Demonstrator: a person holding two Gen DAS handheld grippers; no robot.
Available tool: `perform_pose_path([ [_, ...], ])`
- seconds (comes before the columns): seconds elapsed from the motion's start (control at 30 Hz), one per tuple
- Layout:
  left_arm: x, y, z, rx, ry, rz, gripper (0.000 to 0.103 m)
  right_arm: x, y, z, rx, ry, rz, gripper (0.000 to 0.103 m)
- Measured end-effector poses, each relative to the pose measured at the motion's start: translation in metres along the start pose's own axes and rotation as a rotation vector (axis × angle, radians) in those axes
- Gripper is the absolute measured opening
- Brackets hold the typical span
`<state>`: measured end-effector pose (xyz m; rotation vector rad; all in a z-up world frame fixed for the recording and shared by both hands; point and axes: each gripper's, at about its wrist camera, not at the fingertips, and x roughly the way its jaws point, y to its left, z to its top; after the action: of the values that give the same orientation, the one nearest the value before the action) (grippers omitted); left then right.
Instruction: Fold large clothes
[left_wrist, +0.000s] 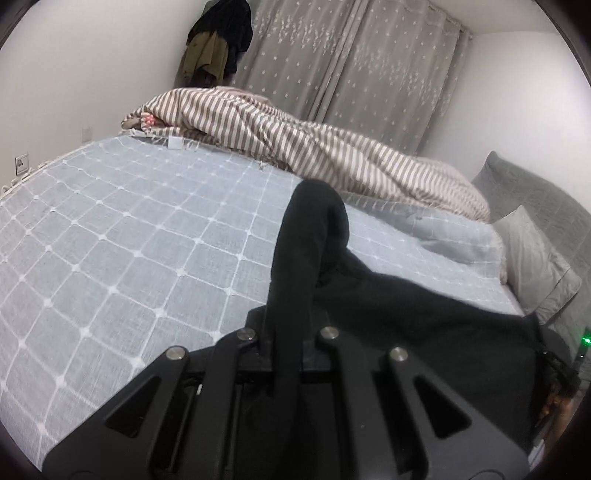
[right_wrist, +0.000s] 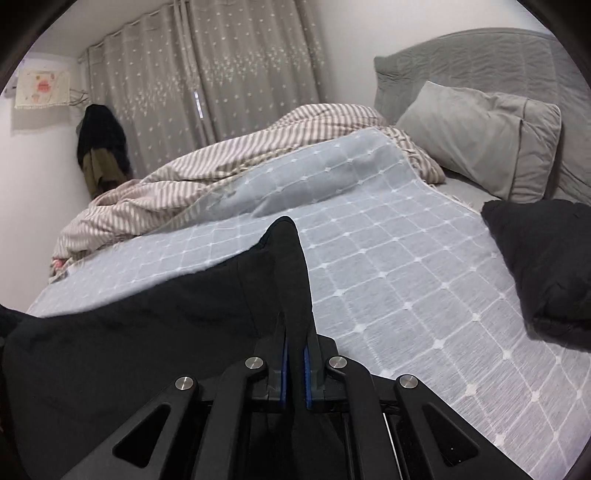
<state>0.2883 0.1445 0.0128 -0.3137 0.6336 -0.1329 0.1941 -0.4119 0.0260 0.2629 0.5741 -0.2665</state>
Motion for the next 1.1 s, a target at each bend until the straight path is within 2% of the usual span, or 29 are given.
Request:
perform_pose_path([
  [0.07,0.024,0.004,-0.008,0.012,0.047,0.042,0.009,0.016,-0.007,-0.004,0.011,0.041,-0.005,0.006],
  [0.13,0.049,0.007,-0.024,0.060,0.117,0.121,0.013,0.038,-0.011,-0.016,0.010,0.119,-0.019,0.007],
  [0.23,0.081,0.020,-0.046,0.052,0.256,0.215,0.028,0.063,-0.022,-0.031,0.052,0.235,-0.062,0.012],
  [0.27,0.081,0.024,-0.045,0.034,0.262,0.228,0.034,0.064,-0.025,-0.032,0.069,0.252,-0.063,0.019],
  [0.3,0.076,0.025,-0.043,0.023,0.245,0.241,0.036,0.061,-0.028,-0.031,0.081,0.246,-0.075,0.023],
  [0.33,0.068,0.024,-0.039,0.021,0.213,0.261,0.042,0.057,-0.029,-0.029,0.084,0.232,-0.091,0.029],
  [0.43,0.043,0.010,-0.028,0.056,0.130,0.254,0.059,0.037,-0.020,-0.016,0.048,0.173,-0.129,0.035],
  [0.5,0.026,-0.006,-0.024,0.080,0.083,0.208,0.069,0.021,-0.002,-0.010,0.010,0.128,-0.114,0.053],
  [0.53,0.021,-0.015,-0.024,0.089,0.071,0.183,0.076,0.014,0.009,-0.008,-0.007,0.112,-0.096,0.073],
  [0.57,0.019,-0.022,-0.026,0.094,0.071,0.164,0.080,0.010,0.018,-0.007,-0.021,0.097,-0.075,0.078],
  [0.6,0.019,-0.028,-0.028,0.099,0.083,0.141,0.080,0.005,0.032,-0.007,-0.045,0.079,-0.040,0.078],
  [0.67,0.028,-0.035,-0.035,0.108,0.120,0.122,0.080,0.005,0.056,-0.010,-0.095,0.101,0.023,0.078],
  [0.77,0.047,-0.033,-0.049,0.116,0.192,0.150,0.080,0.016,0.071,-0.024,-0.119,0.158,0.092,0.078],
  [0.83,0.056,-0.013,-0.061,0.088,0.253,0.188,0.080,0.028,0.066,-0.035,-0.138,0.203,0.059,0.078],
  [0.9,0.051,0.003,-0.068,0.032,0.270,0.183,0.080,0.041,0.044,-0.048,-0.139,0.260,-0.011,0.078],
  [1.0,0.034,0.023,-0.068,-0.027,0.257,0.145,0.077,0.044,-0.006,-0.056,-0.012,0.306,-0.009,0.078],
  [1.03,0.030,0.024,-0.068,-0.012,0.260,0.192,0.079,0.039,-0.022,-0.055,0.030,0.315,-0.046,0.078],
  [1.07,0.026,0.026,-0.069,0.003,0.271,0.274,0.081,0.034,-0.036,-0.055,0.059,0.326,-0.103,0.078],
  [1.1,0.023,0.031,-0.070,-0.007,0.281,0.291,0.081,0.028,-0.046,-0.055,0.078,0.324,-0.118,0.078],
])
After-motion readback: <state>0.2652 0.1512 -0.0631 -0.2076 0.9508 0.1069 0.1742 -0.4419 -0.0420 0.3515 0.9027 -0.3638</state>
